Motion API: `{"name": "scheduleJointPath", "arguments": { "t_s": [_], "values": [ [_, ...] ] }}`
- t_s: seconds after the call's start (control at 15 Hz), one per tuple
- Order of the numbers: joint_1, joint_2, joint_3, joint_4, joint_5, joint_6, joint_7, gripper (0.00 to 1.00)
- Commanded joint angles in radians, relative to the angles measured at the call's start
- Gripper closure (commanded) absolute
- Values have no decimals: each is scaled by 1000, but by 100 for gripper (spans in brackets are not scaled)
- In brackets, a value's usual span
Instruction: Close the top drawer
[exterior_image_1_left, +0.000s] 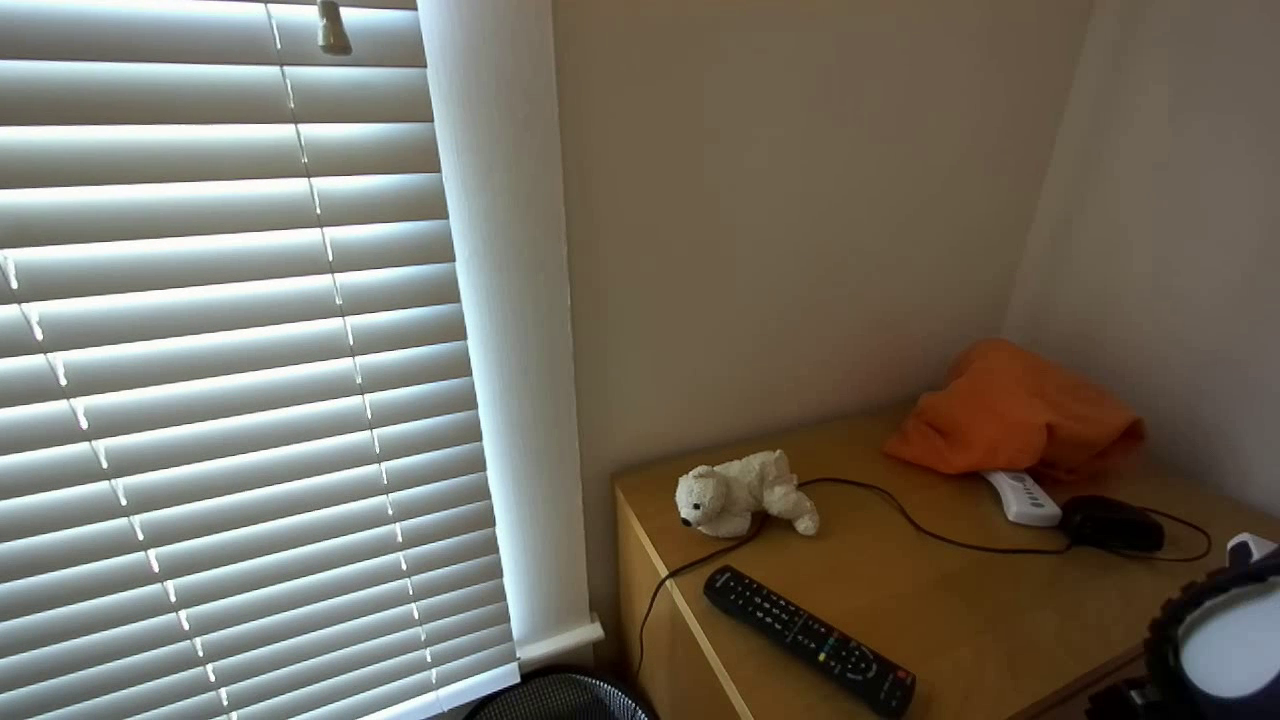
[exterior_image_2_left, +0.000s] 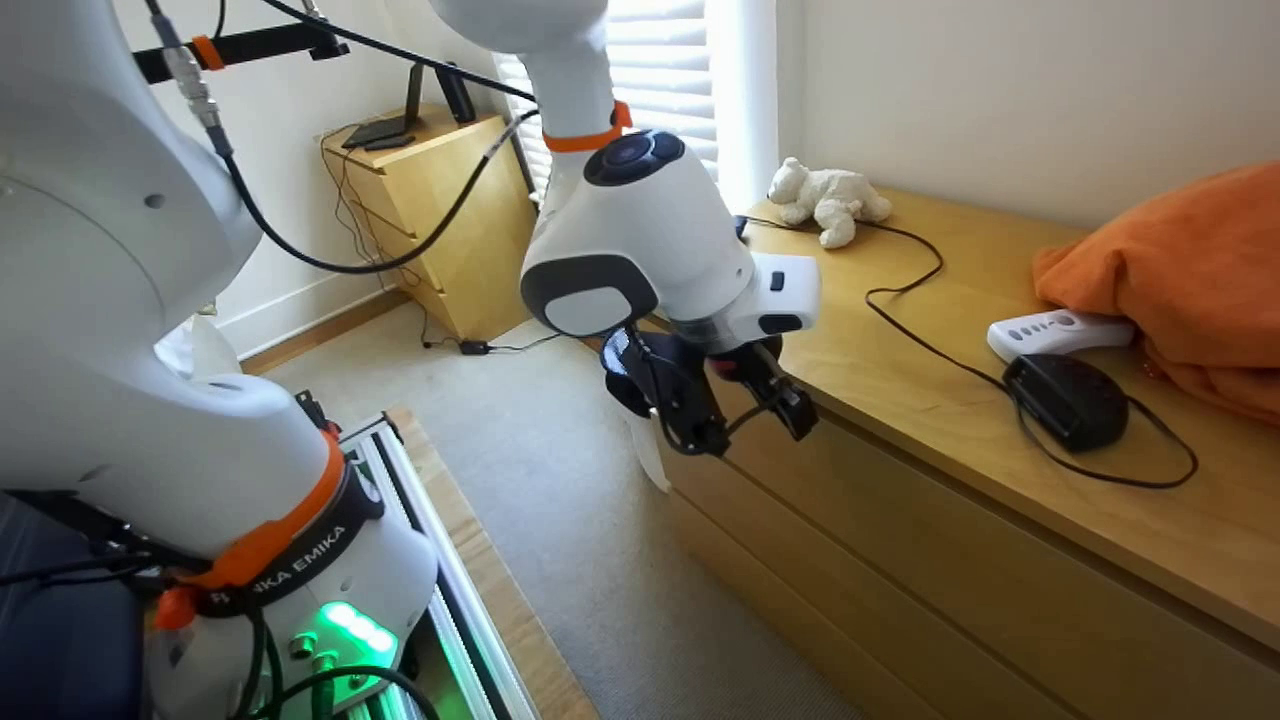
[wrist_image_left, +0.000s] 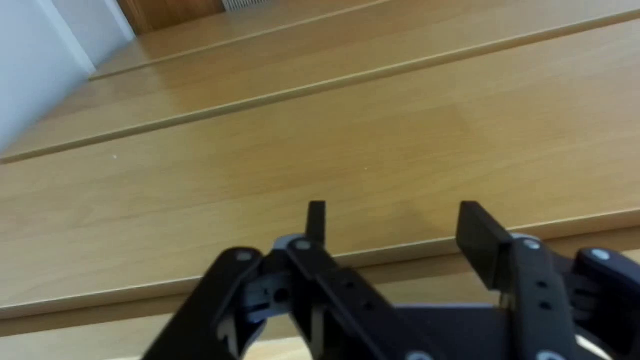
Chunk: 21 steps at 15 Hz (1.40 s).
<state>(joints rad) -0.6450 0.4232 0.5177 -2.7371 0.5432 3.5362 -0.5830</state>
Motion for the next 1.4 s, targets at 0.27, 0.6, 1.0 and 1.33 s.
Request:
{"name": "scheduleJointPath", "arguments": {
  "t_s": [0.27, 0.6, 1.0, 1.33],
  "values": [
    [437, -285, -406, -33, 368, -445, -202, 0],
    [539, -375, -615, -57, 153, -546, -116, 0],
    [527, -385, -682, -5, 32, -651, -90, 0],
    [530, -415, -687, -20, 21, -662, -86, 0]
  ]
}}
